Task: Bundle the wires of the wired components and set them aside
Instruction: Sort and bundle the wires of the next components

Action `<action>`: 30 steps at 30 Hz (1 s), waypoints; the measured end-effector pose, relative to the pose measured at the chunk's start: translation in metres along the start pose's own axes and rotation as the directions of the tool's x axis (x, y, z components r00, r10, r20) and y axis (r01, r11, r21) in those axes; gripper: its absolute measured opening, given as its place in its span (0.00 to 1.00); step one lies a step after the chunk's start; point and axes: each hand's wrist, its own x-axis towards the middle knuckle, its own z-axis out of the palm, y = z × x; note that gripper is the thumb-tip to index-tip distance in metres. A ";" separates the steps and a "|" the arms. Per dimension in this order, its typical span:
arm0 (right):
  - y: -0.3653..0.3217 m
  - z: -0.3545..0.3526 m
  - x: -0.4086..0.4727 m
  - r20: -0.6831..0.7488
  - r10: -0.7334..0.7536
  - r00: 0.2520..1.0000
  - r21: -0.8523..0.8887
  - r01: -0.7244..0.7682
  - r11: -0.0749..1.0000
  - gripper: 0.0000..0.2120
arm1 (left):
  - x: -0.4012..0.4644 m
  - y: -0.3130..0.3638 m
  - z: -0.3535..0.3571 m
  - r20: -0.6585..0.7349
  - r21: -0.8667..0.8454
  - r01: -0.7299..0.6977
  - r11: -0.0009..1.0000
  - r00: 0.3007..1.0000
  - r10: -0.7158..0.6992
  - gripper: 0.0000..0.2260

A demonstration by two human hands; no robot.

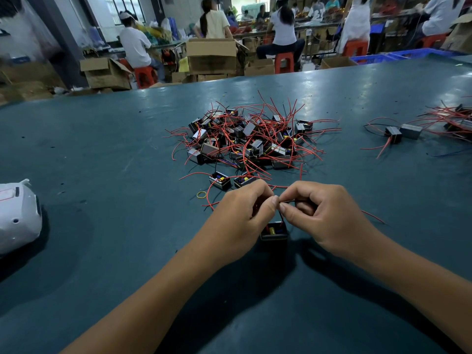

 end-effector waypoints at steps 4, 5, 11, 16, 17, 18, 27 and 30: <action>-0.002 0.000 0.000 0.012 -0.041 0.999 -0.057 0.042 0.997 0.09 | 0.000 0.000 0.001 0.031 -0.060 0.058 0.996 0.998 -0.056 0.08; -0.003 -0.001 0.000 0.016 -0.047 0.999 -0.066 0.048 0.997 0.09 | 0.000 -0.001 0.002 0.046 -0.091 0.084 0.992 0.996 -0.080 0.09; -0.004 -0.003 0.001 0.033 -0.078 0.996 -0.104 0.081 0.991 0.08 | 0.004 0.000 0.002 0.091 -0.241 0.190 0.952 0.981 -0.173 0.09; -0.004 -0.004 0.000 0.031 -0.115 0.993 -0.127 0.118 0.985 0.07 | 0.003 0.005 0.003 0.122 -0.371 0.304 0.877 0.953 -0.279 0.16; -0.005 -0.003 0.000 0.038 -0.133 0.990 -0.150 0.137 0.979 0.06 | 0.003 0.007 0.003 0.167 -0.440 0.374 0.816 0.927 -0.335 0.17; -0.006 -0.003 0.000 0.050 -0.153 0.987 -0.176 0.159 0.971 0.04 | 0.002 0.008 0.003 0.231 -0.507 0.450 0.735 0.893 -0.387 0.17; 0.003 -0.006 -0.001 0.038 -0.071 0.997 -0.087 0.074 0.993 0.07 | 0.002 -0.001 -0.012 -0.056 -0.078 -0.021 0.997 0.998 0.017 0.04; 0.003 -0.008 0.000 0.051 -0.067 0.996 -0.070 0.071 0.995 0.04 | 0.002 -0.007 -0.019 -0.029 0.119 -0.214 0.969 0.975 0.219 0.07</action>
